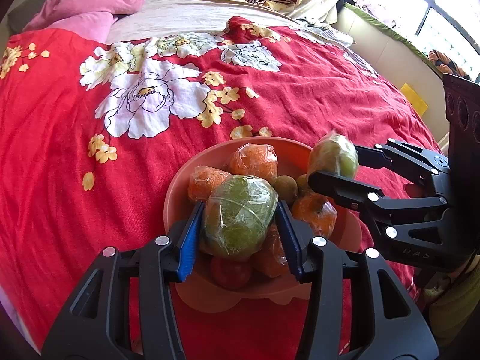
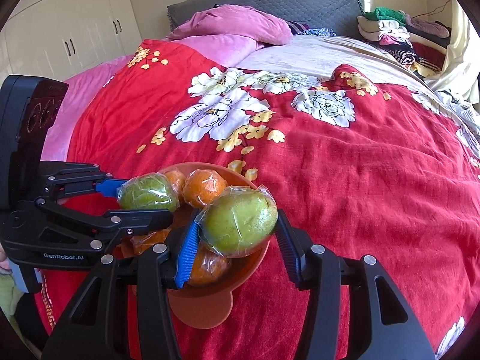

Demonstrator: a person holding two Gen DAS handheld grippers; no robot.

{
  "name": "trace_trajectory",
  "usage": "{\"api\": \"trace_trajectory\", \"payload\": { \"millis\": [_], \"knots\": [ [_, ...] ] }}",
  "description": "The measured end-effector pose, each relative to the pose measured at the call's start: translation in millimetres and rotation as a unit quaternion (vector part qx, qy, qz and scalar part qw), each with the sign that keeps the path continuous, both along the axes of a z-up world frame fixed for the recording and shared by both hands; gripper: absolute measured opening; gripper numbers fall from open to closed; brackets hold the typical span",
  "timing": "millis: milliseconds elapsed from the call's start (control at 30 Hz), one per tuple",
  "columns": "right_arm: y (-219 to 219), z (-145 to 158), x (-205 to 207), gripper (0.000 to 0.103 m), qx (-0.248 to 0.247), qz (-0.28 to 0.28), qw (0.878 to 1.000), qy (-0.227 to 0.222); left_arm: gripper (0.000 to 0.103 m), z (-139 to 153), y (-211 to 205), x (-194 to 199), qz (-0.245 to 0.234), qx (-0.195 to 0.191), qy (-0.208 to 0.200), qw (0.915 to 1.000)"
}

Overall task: Organize fruits
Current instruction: 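Lift and carry both wrapped pears over the pink dish, then open the right gripper to drop its pear while the left gripper opens to drop its pear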

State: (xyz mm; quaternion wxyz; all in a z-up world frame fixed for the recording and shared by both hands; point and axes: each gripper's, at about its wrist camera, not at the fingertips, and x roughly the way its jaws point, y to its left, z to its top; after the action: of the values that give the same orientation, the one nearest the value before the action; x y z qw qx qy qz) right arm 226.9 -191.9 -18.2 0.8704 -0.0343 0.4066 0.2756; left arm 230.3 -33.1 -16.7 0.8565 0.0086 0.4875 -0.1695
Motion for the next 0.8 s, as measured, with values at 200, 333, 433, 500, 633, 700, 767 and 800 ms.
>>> {"api": "trace_trajectory", "payload": {
  "millis": [200, 333, 433, 500, 633, 700, 767, 800],
  "knots": [
    [0, 0, 1, 0.049, 0.002, 0.000, 1.000, 0.002, 0.040, 2, -1, -1, 0.001, 0.001, -0.002, 1.0000],
    [-6, 4, 1, 0.054, 0.016, -0.008, 1.000, 0.002, 0.041, 3, -1, -2, 0.001, 0.000, -0.002, 1.0000],
    [-10, 7, -1, 0.054, 0.020, -0.014, 1.000, -0.002, 0.041, 3, -1, -2, 0.002, 0.000, -0.003, 1.0000],
    [-13, 9, -3, 0.056, 0.023, -0.018, 1.000, -0.004, 0.042, 3, -1, -2, 0.001, 0.000, -0.003, 1.0000],
    [-21, 16, -12, 0.060, 0.033, -0.028, 0.999, -0.010, 0.046, 5, -2, -3, 0.002, -0.001, -0.004, 1.0000],
    [-25, 19, -19, 0.063, 0.039, -0.031, 0.999, -0.012, 0.046, 6, -2, -3, 0.001, -0.001, -0.005, 1.0000],
    [-29, 22, -25, 0.069, 0.040, -0.039, 0.998, -0.014, 0.048, 7, -3, -4, 0.001, -0.001, -0.008, 1.0000],
    [-31, 24, -28, 0.072, 0.042, -0.043, 0.998, -0.017, 0.049, 7, -3, -4, 0.001, -0.001, -0.008, 1.0000]
  ]
}}
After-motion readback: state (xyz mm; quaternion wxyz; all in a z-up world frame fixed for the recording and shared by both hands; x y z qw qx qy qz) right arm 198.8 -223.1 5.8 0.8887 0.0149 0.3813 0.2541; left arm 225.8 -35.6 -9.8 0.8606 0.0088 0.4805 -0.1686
